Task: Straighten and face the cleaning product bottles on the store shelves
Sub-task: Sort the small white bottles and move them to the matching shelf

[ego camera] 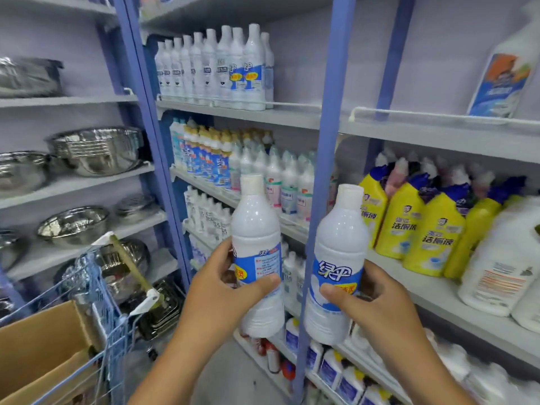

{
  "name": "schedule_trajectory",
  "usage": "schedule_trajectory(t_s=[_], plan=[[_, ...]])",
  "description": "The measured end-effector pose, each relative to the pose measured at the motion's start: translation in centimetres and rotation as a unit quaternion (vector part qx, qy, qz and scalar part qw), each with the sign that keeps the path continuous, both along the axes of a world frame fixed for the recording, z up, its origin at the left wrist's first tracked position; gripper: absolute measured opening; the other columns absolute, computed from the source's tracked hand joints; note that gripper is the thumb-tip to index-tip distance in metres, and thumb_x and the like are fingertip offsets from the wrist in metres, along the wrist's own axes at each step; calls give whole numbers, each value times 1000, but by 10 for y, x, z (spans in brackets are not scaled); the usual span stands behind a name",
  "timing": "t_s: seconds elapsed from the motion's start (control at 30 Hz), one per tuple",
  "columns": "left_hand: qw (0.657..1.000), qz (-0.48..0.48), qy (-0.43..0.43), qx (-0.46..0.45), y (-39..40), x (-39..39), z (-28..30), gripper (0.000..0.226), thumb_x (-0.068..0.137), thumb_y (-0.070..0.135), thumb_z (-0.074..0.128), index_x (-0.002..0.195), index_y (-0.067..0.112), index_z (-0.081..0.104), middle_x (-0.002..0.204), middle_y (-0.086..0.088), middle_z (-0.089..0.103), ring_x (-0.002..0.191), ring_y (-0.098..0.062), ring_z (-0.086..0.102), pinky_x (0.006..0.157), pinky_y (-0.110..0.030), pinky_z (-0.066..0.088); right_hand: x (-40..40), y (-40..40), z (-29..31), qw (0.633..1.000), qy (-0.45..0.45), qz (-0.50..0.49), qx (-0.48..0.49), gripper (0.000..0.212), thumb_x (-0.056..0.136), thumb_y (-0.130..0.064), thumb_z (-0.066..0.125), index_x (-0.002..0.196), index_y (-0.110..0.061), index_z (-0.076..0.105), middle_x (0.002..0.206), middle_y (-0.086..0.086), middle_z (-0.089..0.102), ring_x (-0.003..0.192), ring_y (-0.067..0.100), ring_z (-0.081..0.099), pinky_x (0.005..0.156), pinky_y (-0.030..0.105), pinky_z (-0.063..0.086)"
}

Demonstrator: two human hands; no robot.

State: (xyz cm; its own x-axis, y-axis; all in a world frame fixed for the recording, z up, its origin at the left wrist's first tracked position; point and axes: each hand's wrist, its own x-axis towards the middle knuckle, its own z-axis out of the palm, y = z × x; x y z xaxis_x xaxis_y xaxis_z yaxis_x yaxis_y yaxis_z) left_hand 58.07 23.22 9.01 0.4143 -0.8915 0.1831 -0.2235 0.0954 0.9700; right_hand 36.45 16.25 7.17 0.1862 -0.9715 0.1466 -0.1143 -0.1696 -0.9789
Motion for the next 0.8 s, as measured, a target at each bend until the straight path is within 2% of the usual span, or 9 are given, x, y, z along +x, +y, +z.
schedule_trajectory(t_s=[0.1,0.2,0.33,0.43,0.47,0.53,0.63,0.7,0.8], plan=[[1000,-5,-6,-18,-27,27,12,54,72,20,91,115,42,66,106,20,76,96,-6,72,85,-30,56,24,-16,15,1000,-6,5,-10,41,67,-26,89,105,-29,74,99,-12,78,93,10,74,82,36,57],[999,-2,6,-39,-60,46,22,55,72,21,90,115,40,63,103,19,76,92,-5,73,79,-27,58,43,-41,32,999,-16,6,-36,44,65,-25,89,107,-28,73,98,-14,78,93,6,73,78,30,57],[998,1,9,-59,-106,67,37,54,72,20,90,115,38,63,100,20,76,87,-3,73,68,-16,57,64,-85,52,997,-40,16,-65,58,53,-40,86,108,-28,74,103,-12,78,99,10,73,85,37,58],[998,-13,4,-61,-139,85,51,55,72,17,90,116,37,64,101,18,77,89,-2,73,71,-18,57,83,-121,61,994,-59,27,-83,67,43,-52,89,106,-33,75,104,-11,78,98,10,73,85,34,58],[998,-13,1,-64,-149,90,57,55,71,17,90,115,38,64,101,18,77,90,-2,73,73,-19,56,89,-132,65,994,-68,33,-85,67,42,-52,91,104,-35,76,102,-10,79,96,9,74,83,31,58],[997,-6,-3,-76,-168,100,69,55,70,17,90,114,39,65,100,17,78,91,-4,74,77,-22,56,101,-151,73,993,-79,37,-78,53,49,-32,93,100,-32,77,97,-9,80,93,10,75,80,29,60],[995,0,0,-102,-195,111,88,53,65,24,89,113,34,68,100,12,79,92,-9,75,81,-30,55,114,-175,91,994,-72,44,-72,48,60,-7,90,101,-28,77,97,-5,80,91,16,76,86,41,60],[992,-9,13,-128,-211,118,104,54,57,31,85,109,33,70,98,11,79,90,-8,75,75,-24,56,120,-189,108,993,-67,50,-82,48,58,-8,90,97,-34,79,97,-5,80,89,15,76,85,40,59],[986,-45,-3,-159,-237,130,138,55,54,37,79,107,36,70,97,14,79,88,-3,74,72,-19,55,130,-204,144,986,-70,62,-135,55,46,-28,89,95,-50,74,97,-8,80,90,12,76,83,31,59]])
